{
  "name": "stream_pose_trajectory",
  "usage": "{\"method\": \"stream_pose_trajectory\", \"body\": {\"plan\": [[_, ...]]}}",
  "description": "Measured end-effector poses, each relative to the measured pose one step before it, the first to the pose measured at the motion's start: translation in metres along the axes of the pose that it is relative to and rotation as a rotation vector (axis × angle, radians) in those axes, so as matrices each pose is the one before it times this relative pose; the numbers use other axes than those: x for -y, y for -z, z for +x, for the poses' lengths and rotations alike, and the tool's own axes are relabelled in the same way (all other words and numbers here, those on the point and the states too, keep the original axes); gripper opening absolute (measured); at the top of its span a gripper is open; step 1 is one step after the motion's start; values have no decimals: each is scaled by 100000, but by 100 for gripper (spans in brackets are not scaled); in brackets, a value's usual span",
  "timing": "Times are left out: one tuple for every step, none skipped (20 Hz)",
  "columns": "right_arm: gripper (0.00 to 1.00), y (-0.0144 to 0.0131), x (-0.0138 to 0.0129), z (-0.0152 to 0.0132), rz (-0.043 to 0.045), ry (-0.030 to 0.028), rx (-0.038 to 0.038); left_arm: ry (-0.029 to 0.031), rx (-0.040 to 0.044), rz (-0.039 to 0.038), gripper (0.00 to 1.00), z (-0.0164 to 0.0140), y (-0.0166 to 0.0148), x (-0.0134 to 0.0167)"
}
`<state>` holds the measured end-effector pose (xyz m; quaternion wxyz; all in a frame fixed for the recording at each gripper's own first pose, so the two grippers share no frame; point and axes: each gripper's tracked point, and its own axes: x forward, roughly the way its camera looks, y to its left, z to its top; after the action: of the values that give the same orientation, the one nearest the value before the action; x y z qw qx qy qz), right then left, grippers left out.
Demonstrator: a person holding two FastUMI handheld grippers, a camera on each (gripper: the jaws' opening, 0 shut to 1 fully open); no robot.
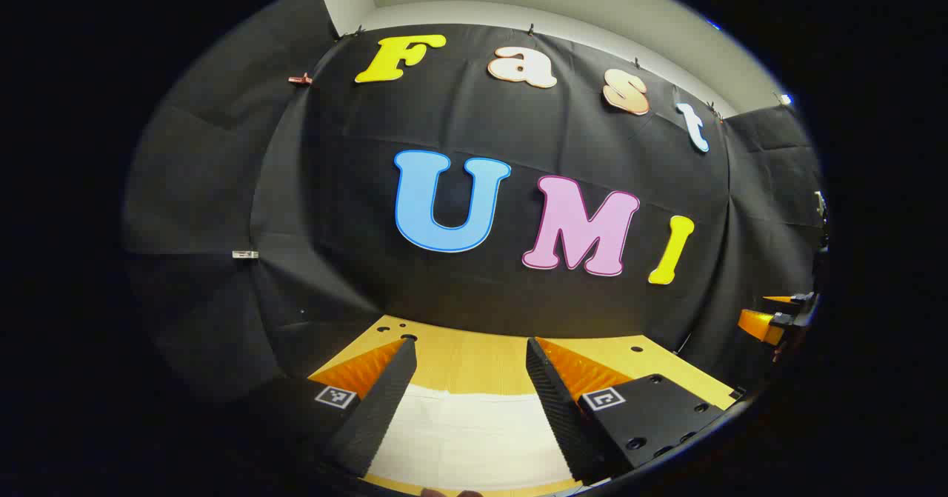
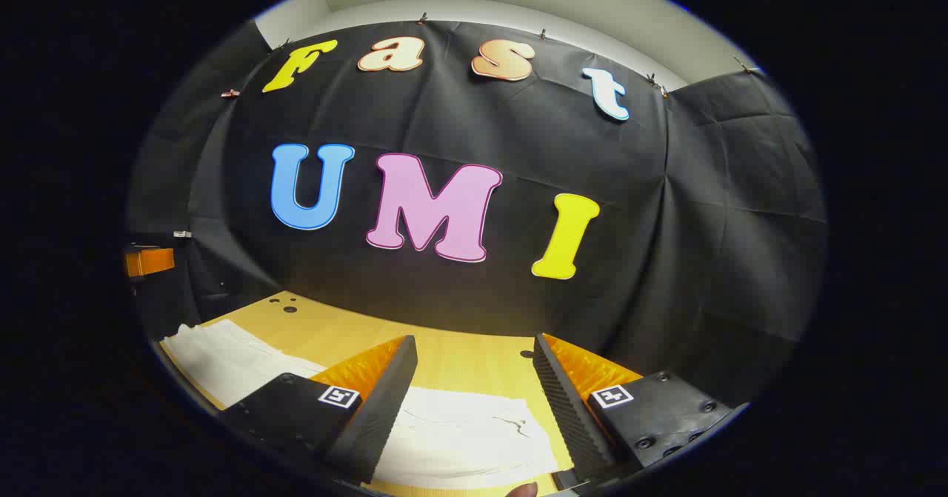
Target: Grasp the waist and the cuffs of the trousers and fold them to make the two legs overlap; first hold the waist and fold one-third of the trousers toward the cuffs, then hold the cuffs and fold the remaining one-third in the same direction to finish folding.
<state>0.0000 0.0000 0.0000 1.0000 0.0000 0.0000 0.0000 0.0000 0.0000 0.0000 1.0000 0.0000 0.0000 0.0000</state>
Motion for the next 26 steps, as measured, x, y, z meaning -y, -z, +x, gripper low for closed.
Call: {"method": "stream_pose_trajectory", "body": {"plan": [[98,113,-237,-80,-267,-130,-223,-226,-543,400,95,66,66,-104],[96,-10,-129,-52,-60,-43,-175,78,-365,381,95,-49,102,-22],[98,25,-136,-63,82,-135,-60,378,134,116,95,-113,-86,33],[98,21,-129,-41,-93,-8,12,411,297,-94,95,-89,-39,57],[98,-70,-123,-192,-235,-169,76,147,150,92,95,-98,-59,-7],[98,-4,-139,48,-273,-184,-248,-218,31,262,95,-96,250,-127],[98,51,-32,11,-127,-31,-39,-377,-35,390,95,-61,-1,-123],[98,40,-88,-86,105,-151,-60,-434,2,259,95,-47,66,-277],[98,25,-157,-20,201,-133,-368,-412,-199,-18,95,-58,9,-111],[98,-69,-121,-79,362,-167,125,-77,-70,-298,95,-137,152,-125],[98,-153,-142,-126,95,-107,275,-108,28,-289,95,-83,-131,-104],[98,-122,-71,13,-211,-18,160,-363,-228,-207,95,-63,229,-130],[98,17,-59,-116,-313,-99,-55,-277,-327,-137,95,-51,65,-134],[98,-109,-90,-79,-117,-142,320,-155,46,-63,95,-176,126,-112],[98,2,1,-61,-160,-40,144,-2,163,74,95,-138,-73,-59],[97,-3,-59,45,-328,-181,-60,-46,182,360,95,-62,48,-164],[98,100,-88,-123,-946,-228,-179,228,14,1084,95,-145,66,-110],[98,343,54,-149,-2303,-179,-593,163,-117,2196,95,-31,280,-124],[97,340,276,-131,-2910,141,-798,-17,-338,2836,95,57,158,-410],[97,292,132,-173,-2753,-174,-443,-236,-1298,3132,95,21,560,-543],[97,394,264,-126,-2550,-387,-432,160,-1541,3980,95,-49,567,-539],[98,399,322,-136,-3305,-139,-643,451,-1435,5400,95,-54,468,-514],[97,608,458,-133,-4134,-34,-973,566,-1643,6896,95,-5,834,-441],[97,868,483,-9,-4654,-225,-1371,364,-1377,7431,95,-88,994,-798],[97,735,464,-183,-4858,-321,-1101,1172,-1008,7472,94,-3,862,-454],[98,616,366,322,-4925,-362,-1367,1253,-1003,7597,93,-115,941,-304]]}}
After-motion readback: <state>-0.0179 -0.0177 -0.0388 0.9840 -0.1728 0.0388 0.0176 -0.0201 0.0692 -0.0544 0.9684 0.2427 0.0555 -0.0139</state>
